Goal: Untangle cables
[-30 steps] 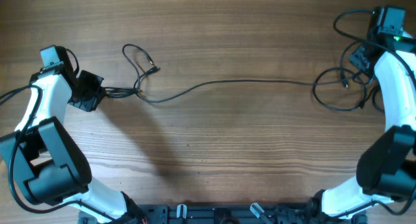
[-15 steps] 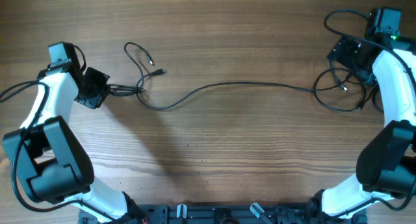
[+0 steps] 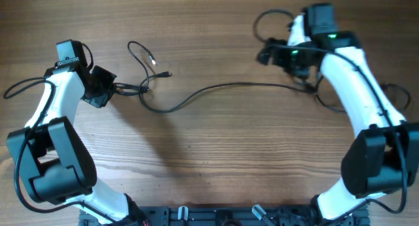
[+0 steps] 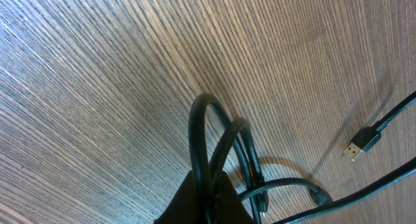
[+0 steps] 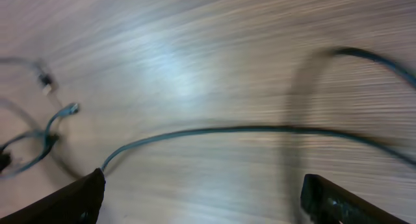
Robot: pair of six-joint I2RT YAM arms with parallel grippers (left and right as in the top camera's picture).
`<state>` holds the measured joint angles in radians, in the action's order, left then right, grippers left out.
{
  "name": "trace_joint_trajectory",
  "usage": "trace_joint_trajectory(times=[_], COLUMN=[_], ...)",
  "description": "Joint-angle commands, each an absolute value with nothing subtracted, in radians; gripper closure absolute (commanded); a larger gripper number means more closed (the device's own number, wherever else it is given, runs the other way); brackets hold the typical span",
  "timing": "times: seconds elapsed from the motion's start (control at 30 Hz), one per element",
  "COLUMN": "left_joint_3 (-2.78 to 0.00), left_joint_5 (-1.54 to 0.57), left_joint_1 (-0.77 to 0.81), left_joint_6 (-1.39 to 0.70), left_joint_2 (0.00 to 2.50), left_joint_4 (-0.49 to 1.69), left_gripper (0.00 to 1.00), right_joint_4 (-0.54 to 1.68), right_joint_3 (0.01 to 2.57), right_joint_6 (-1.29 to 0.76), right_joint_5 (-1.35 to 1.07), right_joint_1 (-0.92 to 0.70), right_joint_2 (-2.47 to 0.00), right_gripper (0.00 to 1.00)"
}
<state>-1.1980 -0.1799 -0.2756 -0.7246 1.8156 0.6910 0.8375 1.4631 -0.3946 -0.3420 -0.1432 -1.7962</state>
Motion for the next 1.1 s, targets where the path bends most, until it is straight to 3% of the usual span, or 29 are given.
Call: trace_joint_trajectory(times=[0.0,0.13,0.3,0.5,0.67,0.87,1.0,1.07], left_joint_3=[-1.209,-1.209,-1.209,-1.209,-1.209,-1.209,-1.209,-1.209], left_joint_5=[-0.178,-0.19,-0.193,-0.193,-0.194,-0.194,-0.209,-0.216], left_joint_1=[-0.27,-0.27,-0.27,-0.27,-0.27,-0.27,-0.27,-0.27], left_joint_6=[-0.741,-0.741,-0.741,-0.741,-0.742,-0.741,-0.741,-0.741], left_joint_2=[1.827,1.827,1.827,1.827,1.827,1.827,1.827,1.827], left_joint_4=[0.689,0.689,0.689,0.693,0.692,0.693,0.689,0.688], left_gripper=[0.96,0.96,0.96,0.96,0.96,0.96,0.96,0.96], right_joint_4=[0.808,0.815,0.797,0.909,0.928,0.808,0.607,0.53], right_joint_3=[1.48,1.479,1.479,1.479,1.479,1.479,1.479,1.479], right_joint_6=[-0.421,-0.418,-0.428,-0.471,-0.473,-0.447,-0.205,-0.184], right_joint_5=[-0.343,-0.194,-0.205,0.353,0.596,0.564,0.142,0.002], right_joint_1=[-0.27,-0.363,-0.43,-0.439,-0.405,-0.344,-0.332,-0.334], right_joint_2=[-1.81,-1.81,-1.811,-1.821,-1.863,-1.921,-1.92,-1.92], right_gripper=[0.0,0.0,0.0,0.0,0.0,0.0,0.0,0.0])
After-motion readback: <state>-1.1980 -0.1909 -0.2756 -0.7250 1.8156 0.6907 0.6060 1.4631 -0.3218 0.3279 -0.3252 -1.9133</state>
